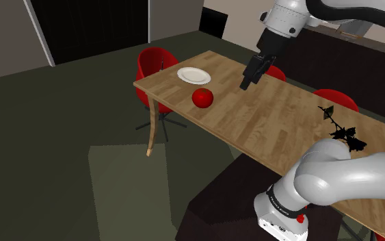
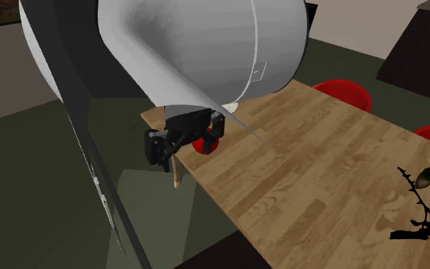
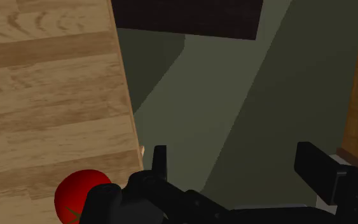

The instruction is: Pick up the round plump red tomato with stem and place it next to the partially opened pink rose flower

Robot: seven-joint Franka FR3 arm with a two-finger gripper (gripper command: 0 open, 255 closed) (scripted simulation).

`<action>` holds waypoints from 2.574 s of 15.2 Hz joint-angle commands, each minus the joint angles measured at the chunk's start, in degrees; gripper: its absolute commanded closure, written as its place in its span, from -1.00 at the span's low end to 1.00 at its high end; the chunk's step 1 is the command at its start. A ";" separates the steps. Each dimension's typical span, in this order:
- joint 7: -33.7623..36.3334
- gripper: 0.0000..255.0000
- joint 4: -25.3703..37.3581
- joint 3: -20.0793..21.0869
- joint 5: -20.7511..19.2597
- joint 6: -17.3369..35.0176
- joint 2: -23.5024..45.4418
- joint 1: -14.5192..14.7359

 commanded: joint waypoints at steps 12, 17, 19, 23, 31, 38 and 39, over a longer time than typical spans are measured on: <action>20.03 -1.00 2.12 6.72 -1.56 18.91 18.91 -7.68; 29.77 -1.00 5.78 8.55 -4.46 25.15 28.42 -11.23; 33.78 -1.00 7.60 8.97 -5.96 27.15 32.21 -12.53; 41.82 -1.00 11.76 9.15 -9.36 30.28 39.66 -14.77; 54.72 -1.00 19.52 7.29 -15.08 33.94 51.75 -17.25; 55.26 -1.00 17.55 6.98 -15.91 38.41 54.29 -17.42; 55.25 -1.00 17.54 6.98 -15.91 38.41 54.28 -17.41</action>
